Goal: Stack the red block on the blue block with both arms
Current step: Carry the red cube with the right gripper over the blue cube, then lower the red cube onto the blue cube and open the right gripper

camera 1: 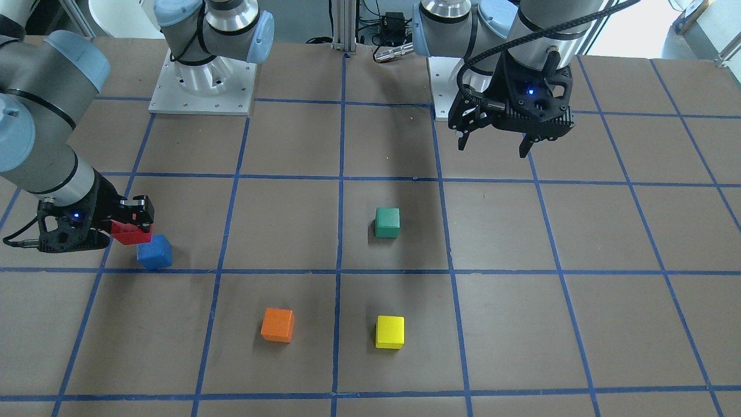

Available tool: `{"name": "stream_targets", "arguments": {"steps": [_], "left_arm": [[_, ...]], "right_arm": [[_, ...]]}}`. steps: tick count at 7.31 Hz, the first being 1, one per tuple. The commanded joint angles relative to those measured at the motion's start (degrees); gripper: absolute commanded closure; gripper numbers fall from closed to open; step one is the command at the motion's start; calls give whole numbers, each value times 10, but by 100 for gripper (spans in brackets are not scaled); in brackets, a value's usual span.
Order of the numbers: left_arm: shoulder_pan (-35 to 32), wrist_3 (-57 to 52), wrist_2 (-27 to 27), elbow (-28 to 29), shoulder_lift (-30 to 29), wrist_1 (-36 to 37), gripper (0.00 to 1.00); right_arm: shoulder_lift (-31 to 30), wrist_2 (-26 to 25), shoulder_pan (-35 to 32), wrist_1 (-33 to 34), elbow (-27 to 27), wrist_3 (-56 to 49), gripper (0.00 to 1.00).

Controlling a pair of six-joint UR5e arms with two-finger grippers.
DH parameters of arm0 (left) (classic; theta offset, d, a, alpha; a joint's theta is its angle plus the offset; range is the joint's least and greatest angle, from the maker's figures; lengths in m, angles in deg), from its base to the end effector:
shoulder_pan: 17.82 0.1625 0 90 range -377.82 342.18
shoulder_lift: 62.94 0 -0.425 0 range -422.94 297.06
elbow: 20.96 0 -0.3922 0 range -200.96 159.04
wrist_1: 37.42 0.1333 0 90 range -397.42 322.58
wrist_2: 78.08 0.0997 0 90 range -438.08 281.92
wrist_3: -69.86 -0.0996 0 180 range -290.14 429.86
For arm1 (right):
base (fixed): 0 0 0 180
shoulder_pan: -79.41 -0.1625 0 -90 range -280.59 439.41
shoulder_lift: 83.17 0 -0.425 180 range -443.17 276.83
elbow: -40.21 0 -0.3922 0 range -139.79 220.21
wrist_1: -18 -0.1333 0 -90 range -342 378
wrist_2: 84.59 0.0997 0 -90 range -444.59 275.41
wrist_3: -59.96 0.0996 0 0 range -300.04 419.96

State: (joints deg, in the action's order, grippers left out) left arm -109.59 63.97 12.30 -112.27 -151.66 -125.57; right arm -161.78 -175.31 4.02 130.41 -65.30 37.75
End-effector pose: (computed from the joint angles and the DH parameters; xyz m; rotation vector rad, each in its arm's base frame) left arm -0.1476 -0.4812 0.4908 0.2091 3.1264 -0.0494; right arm -0.0047 -0.5416 0.2946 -0.2080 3.1194 0.1225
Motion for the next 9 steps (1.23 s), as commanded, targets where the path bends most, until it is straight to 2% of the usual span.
{"name": "stream_targets", "arguments": {"steps": [1, 2, 9], "left_arm": [[0, 0, 0, 0, 0, 1, 0], [0, 1, 0, 0, 0, 1, 0], [-1, 1, 1, -1, 1, 0, 0]], "right_arm": [[0, -1, 2, 92, -55, -25, 100], [4, -1, 2, 120, -70, -26, 100], [7, 8, 2, 127, -69, -18, 100]]}}
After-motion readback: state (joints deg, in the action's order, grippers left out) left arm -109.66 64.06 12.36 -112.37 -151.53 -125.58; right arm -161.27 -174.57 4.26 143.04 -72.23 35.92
